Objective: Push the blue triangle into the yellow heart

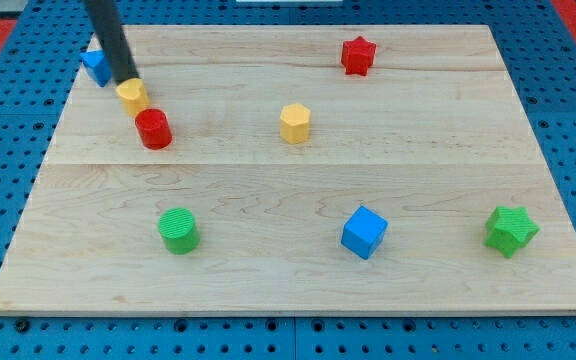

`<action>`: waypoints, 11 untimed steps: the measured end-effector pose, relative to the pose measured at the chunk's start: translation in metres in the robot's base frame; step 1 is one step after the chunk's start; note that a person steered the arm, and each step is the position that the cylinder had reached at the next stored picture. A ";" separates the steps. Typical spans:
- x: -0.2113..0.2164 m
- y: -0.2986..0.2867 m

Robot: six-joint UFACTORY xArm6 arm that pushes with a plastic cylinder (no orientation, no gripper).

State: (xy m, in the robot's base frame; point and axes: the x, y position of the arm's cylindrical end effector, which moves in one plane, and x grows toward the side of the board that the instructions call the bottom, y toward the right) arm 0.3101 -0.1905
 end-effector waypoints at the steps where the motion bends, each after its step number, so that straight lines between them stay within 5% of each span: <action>1: 0.012 0.007; 2: 0.029 0.017; 4: -0.071 0.018; 5: -0.088 -0.039; 6: -0.075 -0.085; 7: -0.036 -0.071; 11: -0.002 -0.008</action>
